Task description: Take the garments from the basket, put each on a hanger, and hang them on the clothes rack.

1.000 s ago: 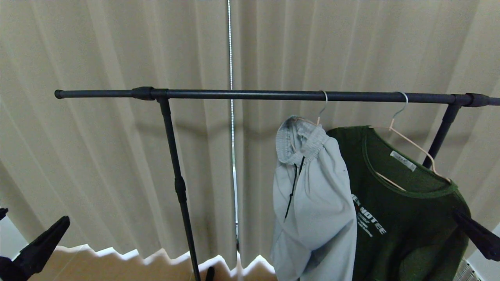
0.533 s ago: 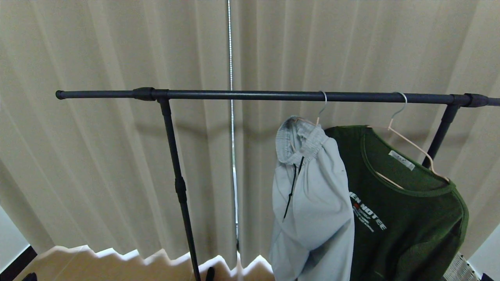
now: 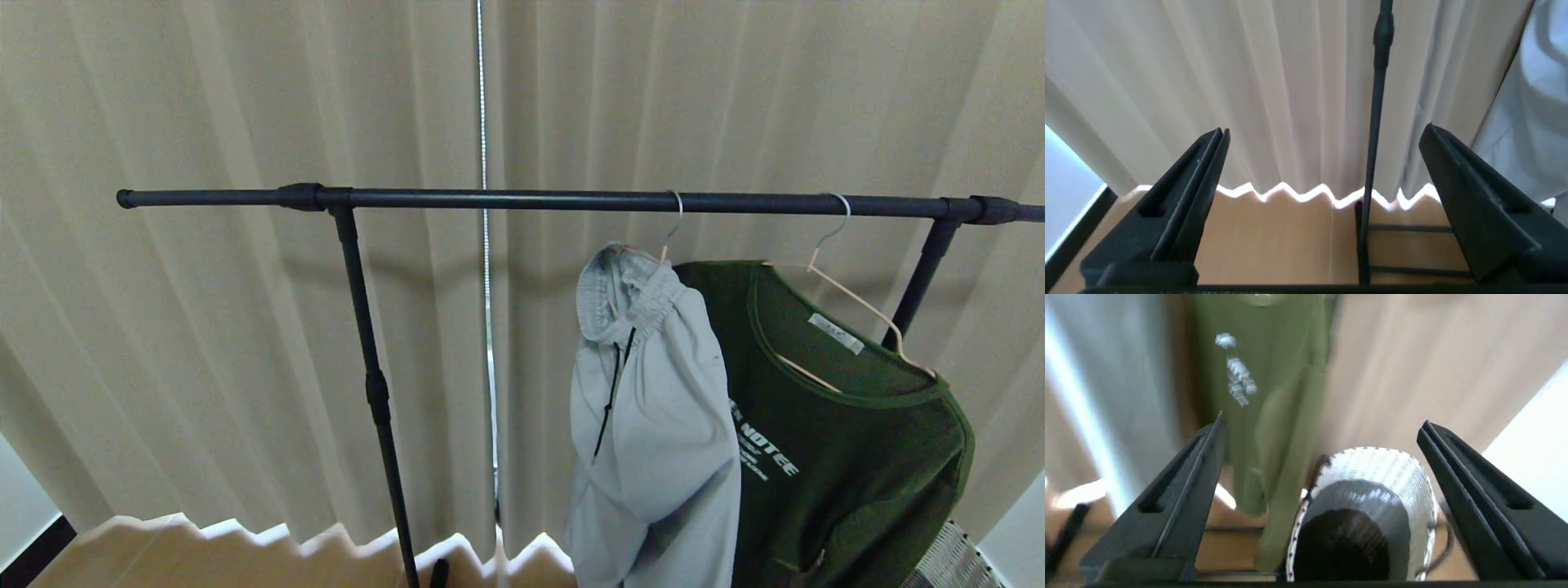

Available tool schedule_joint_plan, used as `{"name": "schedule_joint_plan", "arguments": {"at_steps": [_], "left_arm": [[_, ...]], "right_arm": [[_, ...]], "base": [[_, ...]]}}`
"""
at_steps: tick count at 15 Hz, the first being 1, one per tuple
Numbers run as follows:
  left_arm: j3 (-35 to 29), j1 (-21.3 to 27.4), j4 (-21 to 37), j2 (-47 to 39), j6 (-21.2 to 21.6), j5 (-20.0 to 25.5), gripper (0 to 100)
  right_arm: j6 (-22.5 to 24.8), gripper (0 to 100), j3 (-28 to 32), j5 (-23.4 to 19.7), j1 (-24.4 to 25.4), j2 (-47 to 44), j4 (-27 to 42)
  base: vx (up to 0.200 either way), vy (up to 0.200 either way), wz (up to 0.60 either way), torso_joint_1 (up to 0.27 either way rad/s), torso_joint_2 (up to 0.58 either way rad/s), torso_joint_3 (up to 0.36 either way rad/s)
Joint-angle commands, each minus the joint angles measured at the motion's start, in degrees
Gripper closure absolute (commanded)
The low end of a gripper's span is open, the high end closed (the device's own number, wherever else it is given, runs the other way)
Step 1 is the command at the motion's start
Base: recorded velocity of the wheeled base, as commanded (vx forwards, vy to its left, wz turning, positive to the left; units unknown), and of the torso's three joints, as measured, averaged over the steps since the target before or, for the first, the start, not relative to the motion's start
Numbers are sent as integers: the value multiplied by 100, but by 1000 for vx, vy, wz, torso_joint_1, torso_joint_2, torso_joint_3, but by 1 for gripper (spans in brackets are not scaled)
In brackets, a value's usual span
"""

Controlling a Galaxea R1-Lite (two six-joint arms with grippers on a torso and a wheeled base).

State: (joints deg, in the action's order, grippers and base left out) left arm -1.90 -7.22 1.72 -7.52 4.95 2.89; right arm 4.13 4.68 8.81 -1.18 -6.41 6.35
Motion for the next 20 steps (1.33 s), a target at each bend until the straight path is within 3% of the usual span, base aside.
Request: {"name": "schedule_joint_plan", "arguments": {"at_steps": [1, 3, 6, 8, 11, 12, 13, 20], "left_arm": [[111, 1, -5, 234, -319, 27, 0], [102, 45, 4, 225, -302, 27, 0], [102, 1021, 13, 295, -249, 63, 0], [102, 897, 13, 357, -381, -104, 0], [137, 678, -75, 752, -662, -720, 0], [190, 678, -198, 752, -741, -983, 0], [190, 678, -242, 752, -820, -1010, 0], [190, 678, -242, 752, -820, -1010, 0]], "right_arm": [[-167, 0, -161, -2, -31, 298, -2], [-325, 0, -187, -20, 30, 430, -2], [-325, 0, -196, -20, 30, 421, -2], [-431, 0, -196, -20, 39, 430, -11], [-484, 0, -204, -99, 118, 624, -11], [-466, 0, -204, -486, 127, 624, -11], [-466, 0, -213, -767, 127, 624, -11], [-422, 0, -213, -785, 127, 624, -11]], "base": [[0, 0, 0, 0, 0, 0], [0, 0, 0, 0, 0, 0], [0, 0, 0, 0, 0, 0], [0, 0, 0, 0, 0, 0], [0, 0, 0, 0, 0, 0], [0, 0, 0, 0, 0, 0], [0, 0, 0, 0, 0, 0], [0, 0, 0, 0, 0, 0]]}}
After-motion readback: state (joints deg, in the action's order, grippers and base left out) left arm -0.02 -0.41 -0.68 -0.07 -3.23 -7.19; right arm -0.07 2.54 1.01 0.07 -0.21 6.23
